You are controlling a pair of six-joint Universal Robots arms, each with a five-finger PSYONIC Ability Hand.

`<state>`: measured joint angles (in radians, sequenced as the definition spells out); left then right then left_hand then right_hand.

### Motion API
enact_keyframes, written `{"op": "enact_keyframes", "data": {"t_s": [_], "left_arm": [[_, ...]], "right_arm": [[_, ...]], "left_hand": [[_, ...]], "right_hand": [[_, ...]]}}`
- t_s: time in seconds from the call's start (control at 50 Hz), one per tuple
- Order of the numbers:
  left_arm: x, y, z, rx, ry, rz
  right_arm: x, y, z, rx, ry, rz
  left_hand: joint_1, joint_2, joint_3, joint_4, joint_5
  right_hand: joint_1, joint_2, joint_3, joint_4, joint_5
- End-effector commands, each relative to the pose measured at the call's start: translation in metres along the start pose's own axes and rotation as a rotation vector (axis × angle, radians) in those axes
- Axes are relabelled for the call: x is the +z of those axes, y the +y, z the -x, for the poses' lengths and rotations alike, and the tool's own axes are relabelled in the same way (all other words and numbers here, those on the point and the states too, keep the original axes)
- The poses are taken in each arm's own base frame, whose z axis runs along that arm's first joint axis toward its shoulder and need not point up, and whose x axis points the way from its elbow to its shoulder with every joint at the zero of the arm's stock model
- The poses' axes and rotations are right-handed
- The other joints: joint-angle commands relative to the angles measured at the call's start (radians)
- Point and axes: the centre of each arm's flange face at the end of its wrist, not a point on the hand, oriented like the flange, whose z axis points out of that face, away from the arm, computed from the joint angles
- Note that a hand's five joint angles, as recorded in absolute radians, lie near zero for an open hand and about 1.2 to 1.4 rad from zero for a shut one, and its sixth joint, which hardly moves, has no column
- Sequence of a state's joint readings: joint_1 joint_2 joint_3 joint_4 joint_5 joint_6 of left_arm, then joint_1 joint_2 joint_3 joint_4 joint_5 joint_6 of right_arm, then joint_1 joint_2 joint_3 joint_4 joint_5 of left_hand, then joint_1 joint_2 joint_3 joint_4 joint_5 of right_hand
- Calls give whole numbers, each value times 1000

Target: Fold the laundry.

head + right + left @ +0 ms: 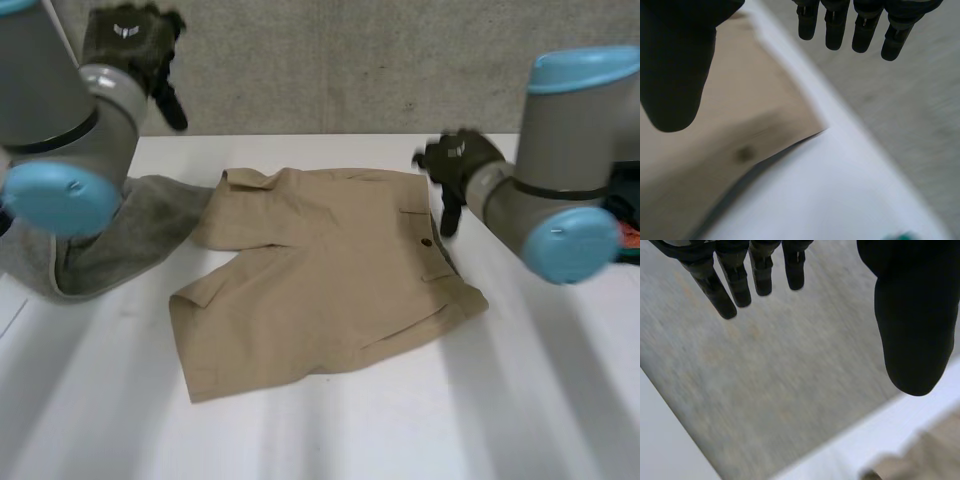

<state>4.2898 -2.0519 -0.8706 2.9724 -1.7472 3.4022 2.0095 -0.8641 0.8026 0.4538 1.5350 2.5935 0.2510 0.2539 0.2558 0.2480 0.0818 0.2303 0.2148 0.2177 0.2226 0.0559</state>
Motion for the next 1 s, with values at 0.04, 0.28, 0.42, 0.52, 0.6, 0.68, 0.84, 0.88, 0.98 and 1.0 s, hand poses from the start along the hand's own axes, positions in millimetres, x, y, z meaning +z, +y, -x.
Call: {"op": "enact_keyframes", "data": {"t_s": [0.04,0.28,0.42,0.52,0.6,0.68,0.84,0.88,0.98,1.0], "left_arm": [[-103,45,-18,49,249,339],[-154,138,-51,79,429,578],[-151,160,-57,156,397,593],[-153,164,-63,177,408,581],[-155,168,-66,199,404,580],[-158,169,-67,217,402,576],[-157,177,-72,312,368,527],[-156,179,-72,351,344,509],[-157,177,-75,392,319,463],[-157,176,-75,394,314,457]], "right_arm": [[-66,37,19,-5,-261,209],[-37,90,30,-67,-178,32],[-20,107,40,-52,-186,25],[-12,112,43,-41,-166,8],[-10,113,43,-36,-144,5],[-11,115,44,-31,-129,25],[-14,113,42,-12,-110,47],[-16,113,42,-11,-111,61],[-24,111,40,-9,-120,98],[-26,110,39,-10,-119,102]], "left_hand": [[353,350,348,356,347],[127,124,122,130,122],[112,109,107,115,107],[162,159,157,165,157],[268,265,263,271,262],[359,356,354,361,353],[602,599,597,605,597],[748,745,743,751,743],[1145,1142,1140,1148,1140],[1145,1142,1141,1148,1140]], "right_hand": [[220,235,233,228,220],[247,262,259,254,246],[428,443,440,435,428],[971,986,983,978,970],[1166,1181,1179,1174,1166],[1166,1181,1179,1174,1166],[1166,1181,1179,1174,1166],[1166,1181,1179,1174,1166],[1166,1181,1179,1174,1166],[1166,1181,1179,1174,1166]]}}
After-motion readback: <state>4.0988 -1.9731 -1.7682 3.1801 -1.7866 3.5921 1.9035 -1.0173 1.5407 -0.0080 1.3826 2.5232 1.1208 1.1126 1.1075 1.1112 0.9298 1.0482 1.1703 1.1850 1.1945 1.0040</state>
